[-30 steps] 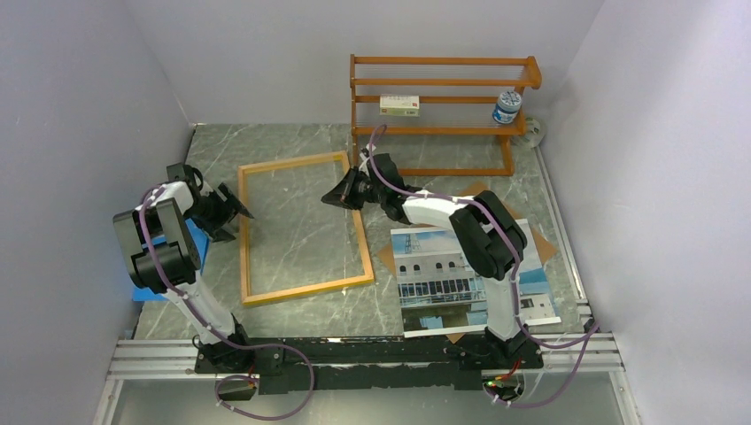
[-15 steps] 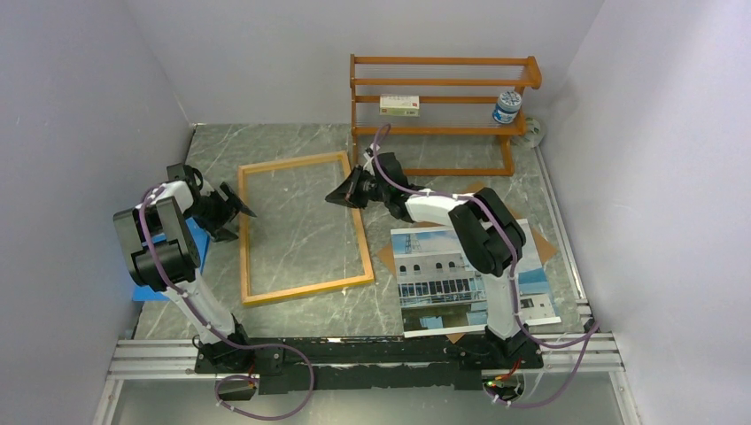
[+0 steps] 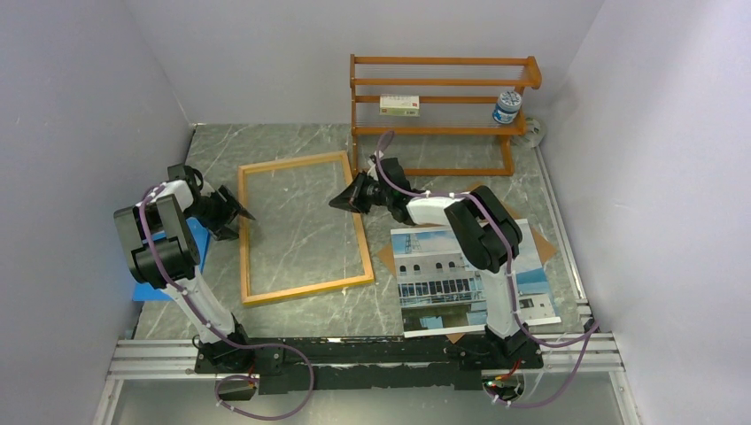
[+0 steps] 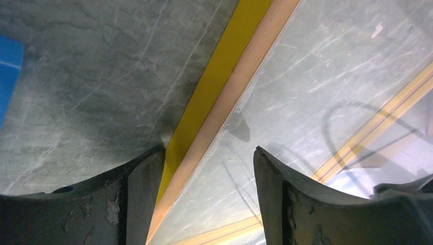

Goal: Put the photo into the frame
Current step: Place the photo frame item in the photo frame, then pick up the photo at the center of the board.

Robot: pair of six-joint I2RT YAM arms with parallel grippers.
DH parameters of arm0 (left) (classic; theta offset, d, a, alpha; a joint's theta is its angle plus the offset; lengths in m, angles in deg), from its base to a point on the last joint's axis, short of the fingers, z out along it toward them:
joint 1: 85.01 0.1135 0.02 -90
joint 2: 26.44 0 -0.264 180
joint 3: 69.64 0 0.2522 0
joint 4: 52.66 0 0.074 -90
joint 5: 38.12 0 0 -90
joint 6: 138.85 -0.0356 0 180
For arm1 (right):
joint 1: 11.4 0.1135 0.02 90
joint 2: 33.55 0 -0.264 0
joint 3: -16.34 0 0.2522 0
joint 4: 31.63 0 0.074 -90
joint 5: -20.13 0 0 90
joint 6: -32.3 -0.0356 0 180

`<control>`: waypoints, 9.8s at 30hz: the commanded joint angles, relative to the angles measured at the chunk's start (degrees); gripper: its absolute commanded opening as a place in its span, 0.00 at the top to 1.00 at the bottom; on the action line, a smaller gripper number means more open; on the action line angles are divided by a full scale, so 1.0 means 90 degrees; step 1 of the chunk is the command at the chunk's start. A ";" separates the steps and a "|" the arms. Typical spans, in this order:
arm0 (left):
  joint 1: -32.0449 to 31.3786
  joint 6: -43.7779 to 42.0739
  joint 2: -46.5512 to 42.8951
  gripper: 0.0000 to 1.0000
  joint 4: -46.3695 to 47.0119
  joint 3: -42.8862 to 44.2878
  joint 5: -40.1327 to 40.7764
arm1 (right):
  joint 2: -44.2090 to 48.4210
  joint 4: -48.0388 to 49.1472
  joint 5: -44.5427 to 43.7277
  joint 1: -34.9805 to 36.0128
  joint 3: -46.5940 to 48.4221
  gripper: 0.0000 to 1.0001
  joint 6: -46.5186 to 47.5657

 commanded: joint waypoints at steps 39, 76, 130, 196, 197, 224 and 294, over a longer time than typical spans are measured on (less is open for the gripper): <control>-0.0024 0.0021 0.0237 0.36 0.0019 -0.0022 0.0165 | -0.0309 0.1108 0.0452 0.0232 0.0065 1.00 0.0592; -0.0031 -0.0096 0.0437 0.44 -0.0254 0.0197 0.0465 | -0.0396 0.0804 0.0676 0.0224 0.0458 1.00 0.1818; -0.0027 -0.0547 0.0502 0.63 -0.0616 0.0432 0.0905 | -0.0346 -0.2392 -0.0195 -0.0081 0.1896 0.47 0.2859; -0.8202 0.3487 -0.1187 0.19 0.3201 -0.1227 0.0527 | 0.6491 -0.6652 -0.3657 -0.2450 -0.4748 0.35 0.1313; -0.8367 0.3789 -0.1087 0.20 0.3433 -0.1324 0.0637 | 0.6455 -0.6575 -0.3624 -0.2445 -0.4800 0.35 0.1312; -0.9801 0.7058 -0.0700 0.40 0.8764 -0.4176 0.2483 | 0.5782 -0.5824 -0.2741 -0.2540 -0.5309 0.36 0.1584; -0.5166 0.5592 -0.2135 0.97 -0.3160 0.4630 -0.0529 | 0.8425 -0.2282 -0.0948 0.0432 -0.3415 0.16 0.7966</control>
